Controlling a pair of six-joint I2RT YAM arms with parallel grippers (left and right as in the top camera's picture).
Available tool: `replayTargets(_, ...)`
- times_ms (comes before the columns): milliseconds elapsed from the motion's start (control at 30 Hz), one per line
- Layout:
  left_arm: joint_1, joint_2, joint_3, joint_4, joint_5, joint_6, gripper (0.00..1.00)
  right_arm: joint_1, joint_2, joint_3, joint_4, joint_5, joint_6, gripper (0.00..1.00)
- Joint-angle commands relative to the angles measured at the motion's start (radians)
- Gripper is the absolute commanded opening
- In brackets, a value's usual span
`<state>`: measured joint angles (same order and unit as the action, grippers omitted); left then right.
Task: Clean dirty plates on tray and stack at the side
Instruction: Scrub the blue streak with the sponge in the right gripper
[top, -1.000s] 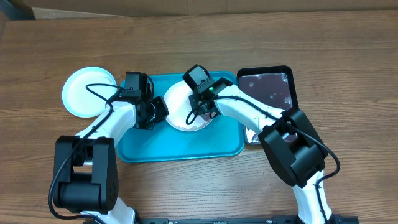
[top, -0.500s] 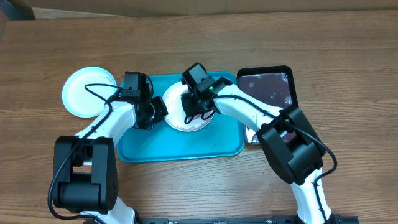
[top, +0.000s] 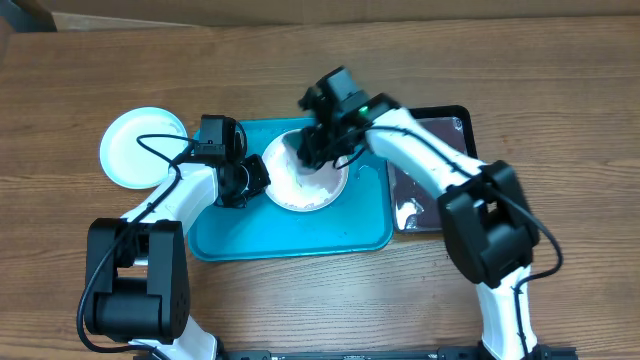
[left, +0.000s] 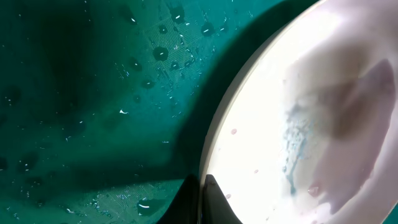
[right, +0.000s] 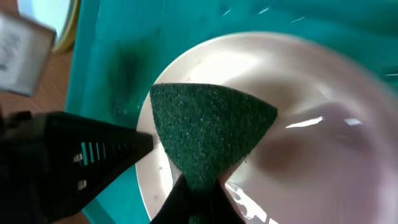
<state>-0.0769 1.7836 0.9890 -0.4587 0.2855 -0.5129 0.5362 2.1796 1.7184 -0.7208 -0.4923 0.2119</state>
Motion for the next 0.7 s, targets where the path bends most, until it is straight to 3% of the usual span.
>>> replayTargets(0,-0.002,0.011,0.013,0.001,0.019,0.027,0.04,-0.028,-0.054,0.010,-0.007,-0.018,-0.012,0.04)
replayTargets(267,-0.002,0.011,0.013,0.001,0.019,0.027,0.04,-0.015,-0.009,-0.018,-0.007,0.129,-0.011,0.04)
replayTargets(667,-0.002,0.011,0.013,0.001,0.019,0.027,0.04,0.001,0.083,-0.031,0.026,0.137,-0.010,0.04)
